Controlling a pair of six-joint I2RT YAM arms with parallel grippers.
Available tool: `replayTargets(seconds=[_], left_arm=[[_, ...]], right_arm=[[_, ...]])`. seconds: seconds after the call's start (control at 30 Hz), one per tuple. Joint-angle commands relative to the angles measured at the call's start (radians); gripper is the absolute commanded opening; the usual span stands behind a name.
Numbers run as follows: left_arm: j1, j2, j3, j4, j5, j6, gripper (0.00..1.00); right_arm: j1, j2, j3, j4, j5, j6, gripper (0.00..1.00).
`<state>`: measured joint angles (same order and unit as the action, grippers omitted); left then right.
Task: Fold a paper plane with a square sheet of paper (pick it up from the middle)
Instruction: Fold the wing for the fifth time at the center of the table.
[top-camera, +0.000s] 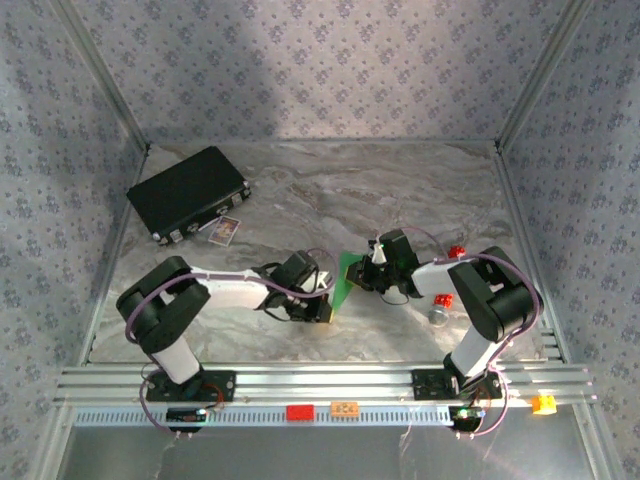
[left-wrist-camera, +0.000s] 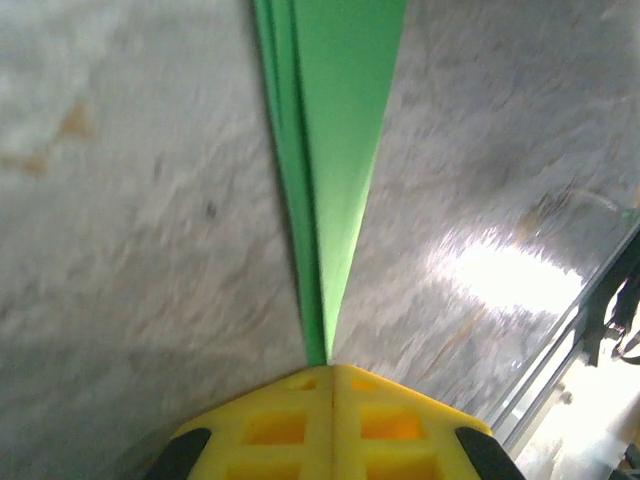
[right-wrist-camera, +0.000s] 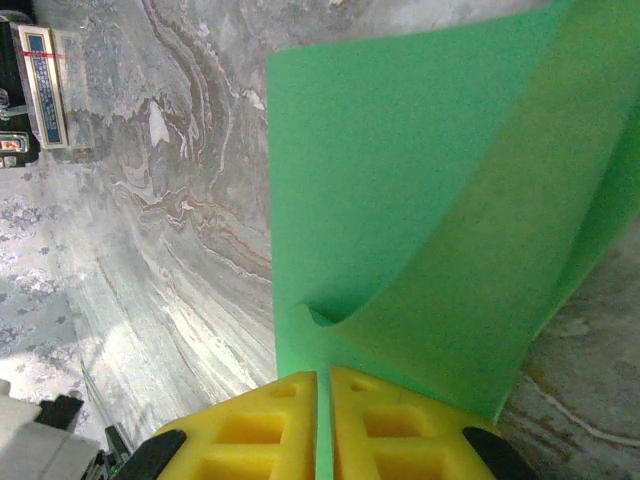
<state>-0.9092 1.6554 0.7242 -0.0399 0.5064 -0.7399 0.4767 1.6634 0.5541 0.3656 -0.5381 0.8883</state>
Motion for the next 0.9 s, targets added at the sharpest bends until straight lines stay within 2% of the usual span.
replayTargets(seconds=[0.0,0.2,0.27,0.5,0.7,0.87], left_arm=[[-0.01,-0.048,-0.017,-0.095,-0.021,0.036,0.03],[-0.01,-0.176,-0.015,-0.066,-0.084,0.029,0.03],[0.003,-0.178,-0.004,-0.036,-0.069,0.018,0.03],[0.042,-0.04,0.093,0.117,0.009,-0.03,0.04],[0.054,0.099,0.175,0.153,0.006,-0.038,0.04],[0.065,0.158,0.184,0.163,-0.044,-0.036,0.04]], right_arm=[[0.005,0.053,-0.029,-0.121,0.118,0.0,0.15],[0.007,0.044,-0.029,-0.122,0.114,0.003,0.15],[0.008,0.041,-0.028,-0.122,0.113,0.004,0.15],[0.01,0.048,-0.028,-0.113,0.112,0.005,0.15],[0.01,0.044,-0.025,-0.111,0.106,0.009,0.15],[0.01,0.035,-0.025,-0.108,0.102,0.011,0.16]])
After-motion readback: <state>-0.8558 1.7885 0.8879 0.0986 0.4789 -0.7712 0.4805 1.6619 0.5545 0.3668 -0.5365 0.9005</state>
